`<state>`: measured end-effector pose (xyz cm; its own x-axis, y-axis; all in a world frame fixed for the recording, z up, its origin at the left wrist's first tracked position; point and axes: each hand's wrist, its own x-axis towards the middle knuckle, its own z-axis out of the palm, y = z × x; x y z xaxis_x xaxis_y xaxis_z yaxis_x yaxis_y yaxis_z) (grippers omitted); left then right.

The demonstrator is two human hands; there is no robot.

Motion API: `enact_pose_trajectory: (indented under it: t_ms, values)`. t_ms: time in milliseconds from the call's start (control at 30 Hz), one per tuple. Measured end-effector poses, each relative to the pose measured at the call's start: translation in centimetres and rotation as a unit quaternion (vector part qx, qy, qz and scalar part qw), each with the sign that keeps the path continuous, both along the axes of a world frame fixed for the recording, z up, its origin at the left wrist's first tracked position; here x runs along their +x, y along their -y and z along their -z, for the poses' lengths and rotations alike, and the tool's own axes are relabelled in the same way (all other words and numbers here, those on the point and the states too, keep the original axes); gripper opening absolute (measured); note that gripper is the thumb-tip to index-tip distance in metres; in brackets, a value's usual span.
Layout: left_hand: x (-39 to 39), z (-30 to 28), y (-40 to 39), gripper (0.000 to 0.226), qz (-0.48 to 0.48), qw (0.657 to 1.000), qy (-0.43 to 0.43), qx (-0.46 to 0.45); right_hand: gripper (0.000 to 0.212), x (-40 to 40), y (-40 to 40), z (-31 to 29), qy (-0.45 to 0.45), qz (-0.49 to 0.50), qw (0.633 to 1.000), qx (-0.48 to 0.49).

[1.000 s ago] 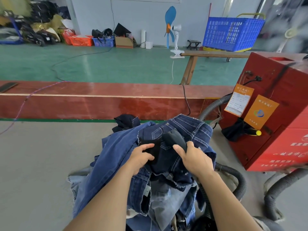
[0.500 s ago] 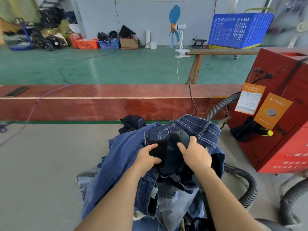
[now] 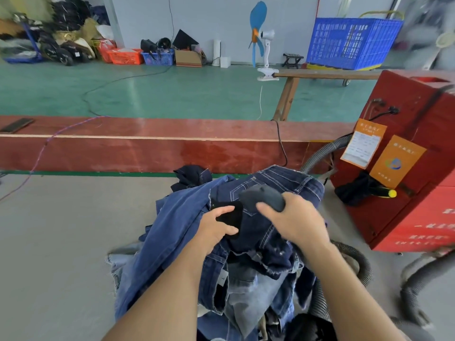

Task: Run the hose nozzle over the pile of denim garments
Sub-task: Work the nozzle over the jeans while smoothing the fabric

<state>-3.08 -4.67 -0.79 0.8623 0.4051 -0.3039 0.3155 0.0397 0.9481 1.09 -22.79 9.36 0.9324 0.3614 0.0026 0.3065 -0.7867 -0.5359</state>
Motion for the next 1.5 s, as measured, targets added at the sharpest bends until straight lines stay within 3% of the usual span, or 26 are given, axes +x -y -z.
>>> enact_pose_trajectory:
  t_ms: [133, 300, 467, 667, 767, 900, 1067, 1300, 1500]
  values:
    - [0.0, -0.1, 0.3, 0.074, -0.011, 1.0, -0.016, -0.017, 0.038, -0.5, -1.6, 1.7, -0.01, -0.042, 0.995, -0.085]
    - [-0.4, 0.1, 0.0, 0.086, 0.016, 1.0, -0.014, -0.013, 0.039, 0.1, -2.2, 2.9, -0.055, -0.03, 0.994, -0.094]
    - [-0.5, 0.0, -0.1, 0.087, 0.027, 0.999, -0.021, 0.003, 0.04, 0.9, -3.2, 3.5, -0.021, -0.014, 0.994, -0.102]
    - [-0.7, -0.2, -0.2, 0.084, 0.057, 0.997, -0.022, 0.045, 0.045, 2.5, -2.6, 1.2, 0.01, 0.084, 0.994, 0.065]
    - [-0.5, -0.1, -0.4, 0.074, 0.065, 0.997, -0.002, 0.049, 0.043, 2.6, -1.5, -0.5, 0.02, 0.085, 0.99, 0.112]
    - [-0.1, 0.2, -0.2, 0.059, 0.025, 0.999, 0.007, 0.023, 0.039, 1.0, -1.2, 0.1, -0.025, 0.019, 0.999, 0.029]
    - [0.0, 0.1, 0.0, 0.075, 0.013, 1.0, -0.011, 0.002, 0.039, 0.0, -2.1, 1.6, -0.04, -0.026, 0.996, -0.07]
    - [-0.4, 0.1, -0.2, 0.081, 0.022, 1.0, -0.013, -0.006, 0.038, 0.5, -3.7, 3.2, -0.047, -0.007, 0.994, -0.103]
    - [-0.4, -0.1, -0.3, 0.079, 0.038, 0.999, -0.012, 0.024, 0.045, 1.9, -3.3, 2.7, -0.023, 0.05, 0.998, -0.027]
